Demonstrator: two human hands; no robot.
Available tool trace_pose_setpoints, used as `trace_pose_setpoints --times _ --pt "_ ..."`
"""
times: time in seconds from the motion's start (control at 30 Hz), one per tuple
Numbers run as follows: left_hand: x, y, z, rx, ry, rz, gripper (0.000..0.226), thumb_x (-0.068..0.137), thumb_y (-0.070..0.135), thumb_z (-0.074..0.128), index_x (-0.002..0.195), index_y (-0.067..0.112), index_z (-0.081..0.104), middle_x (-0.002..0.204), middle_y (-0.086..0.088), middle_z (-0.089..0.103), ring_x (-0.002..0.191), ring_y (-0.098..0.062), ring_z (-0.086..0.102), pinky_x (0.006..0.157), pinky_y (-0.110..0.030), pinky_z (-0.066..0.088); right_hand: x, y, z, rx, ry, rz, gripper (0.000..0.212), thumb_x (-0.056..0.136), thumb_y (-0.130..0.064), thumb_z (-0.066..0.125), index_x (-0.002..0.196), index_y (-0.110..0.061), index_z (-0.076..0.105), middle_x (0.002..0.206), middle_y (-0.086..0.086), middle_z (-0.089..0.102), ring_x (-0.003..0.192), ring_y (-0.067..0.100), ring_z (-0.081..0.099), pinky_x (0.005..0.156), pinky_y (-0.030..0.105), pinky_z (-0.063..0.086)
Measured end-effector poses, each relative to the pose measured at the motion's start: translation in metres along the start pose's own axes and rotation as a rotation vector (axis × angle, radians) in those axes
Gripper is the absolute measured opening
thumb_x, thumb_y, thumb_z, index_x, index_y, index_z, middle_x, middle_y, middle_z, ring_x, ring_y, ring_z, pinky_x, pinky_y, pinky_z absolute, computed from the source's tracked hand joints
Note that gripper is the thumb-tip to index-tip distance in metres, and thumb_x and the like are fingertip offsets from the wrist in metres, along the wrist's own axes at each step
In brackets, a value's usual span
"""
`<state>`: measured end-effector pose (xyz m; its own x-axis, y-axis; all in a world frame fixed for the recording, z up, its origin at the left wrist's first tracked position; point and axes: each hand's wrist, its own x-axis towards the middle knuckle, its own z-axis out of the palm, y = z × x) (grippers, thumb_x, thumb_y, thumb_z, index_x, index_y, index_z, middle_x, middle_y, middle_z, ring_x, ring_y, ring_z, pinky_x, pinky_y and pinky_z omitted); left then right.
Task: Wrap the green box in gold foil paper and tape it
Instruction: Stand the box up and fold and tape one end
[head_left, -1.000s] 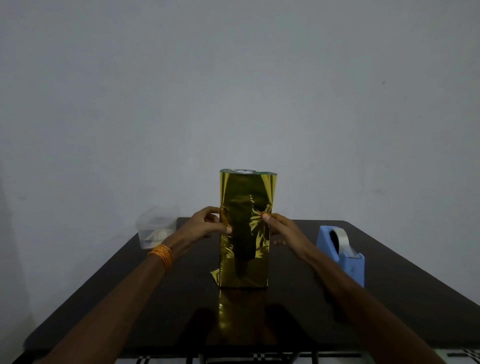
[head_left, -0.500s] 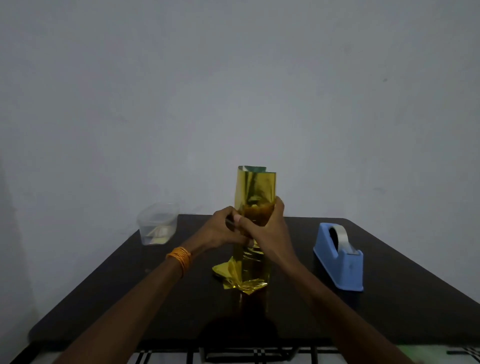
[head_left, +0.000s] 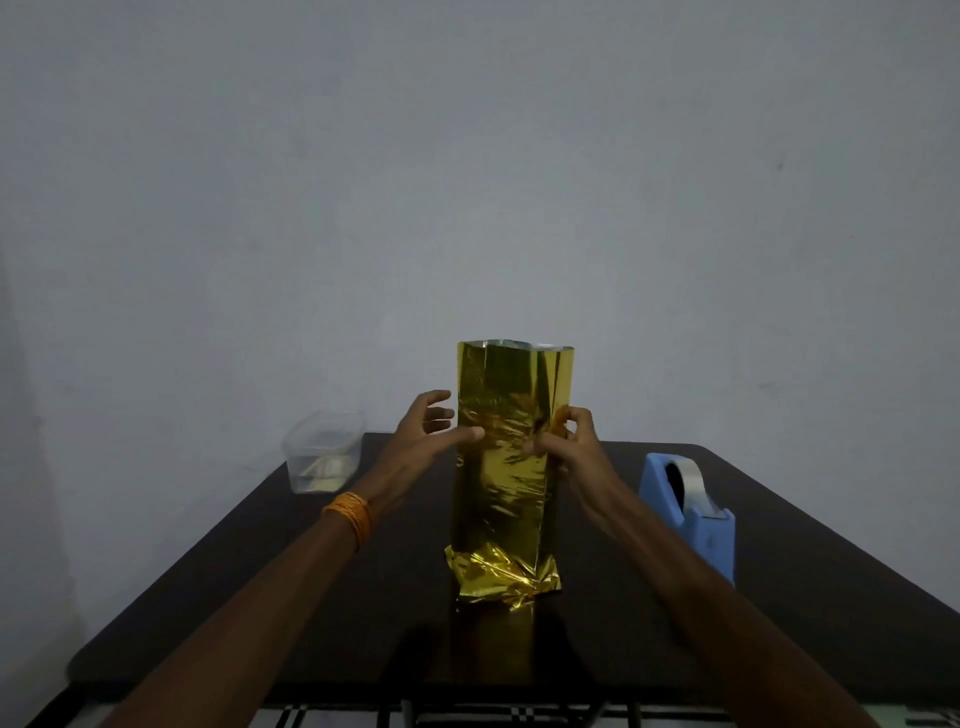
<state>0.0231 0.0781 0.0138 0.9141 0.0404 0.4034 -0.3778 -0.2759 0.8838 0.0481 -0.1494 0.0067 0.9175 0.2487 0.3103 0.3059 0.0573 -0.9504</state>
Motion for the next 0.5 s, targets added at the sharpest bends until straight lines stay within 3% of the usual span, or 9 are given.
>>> trace_pose_setpoints --times 0.07,0.13,0.33,0.5 --pt "0.0 -0.003 0.004 -0.056 -0.08 -0.021 0.099 0.059 0.052 0.084 0.143 0.027 0.037 0.134 -0.001 0.054 0.123 -0.019 0.053 0.102 -0.037 0.047 0.004 0.002 -0.004 0.013 -0.061 0.004 0.084 0.053 -0.031 0.083 0.126 -0.024 0.042 0.117 0.015 0.06 0.107 0.031 0.061 0.079 0.039 0.05" --pt "0.0 -0.003 0.009 -0.082 -0.125 -0.029 0.104 0.055 0.051 0.085 0.143 0.026 0.036 0.132 0.001 0.055 0.12 -0.017 0.054 0.097 -0.031 0.05 0.007 0.002 -0.007 0.022 -0.103 0.008 0.08 0.057 -0.028 0.081 0.127 -0.022 0.043 0.115 0.016 0.062 0.109 0.033 0.062 0.086 0.042 0.051" --pt "-0.003 -0.003 0.019 -0.097 -0.035 -0.005 0.081 0.065 0.032 0.089 0.133 0.021 0.046 0.123 0.002 0.059 0.113 -0.015 0.058 0.085 -0.024 0.053 0.009 0.003 -0.013 -0.062 -0.08 -0.019 0.073 0.061 -0.037 0.08 0.129 -0.026 0.057 0.129 0.01 0.06 0.119 0.029 0.059 0.103 0.056 0.046" --pt "-0.01 0.005 0.025 -0.07 -0.002 0.006 0.078 0.071 0.025 0.085 0.135 0.019 0.04 0.113 0.012 0.054 0.112 -0.016 0.057 0.077 -0.016 0.049 0.006 0.001 -0.014 -0.09 -0.059 -0.032 0.083 0.064 -0.039 0.079 0.138 -0.024 0.047 0.132 0.005 0.058 0.121 0.025 0.057 0.102 0.047 0.046"
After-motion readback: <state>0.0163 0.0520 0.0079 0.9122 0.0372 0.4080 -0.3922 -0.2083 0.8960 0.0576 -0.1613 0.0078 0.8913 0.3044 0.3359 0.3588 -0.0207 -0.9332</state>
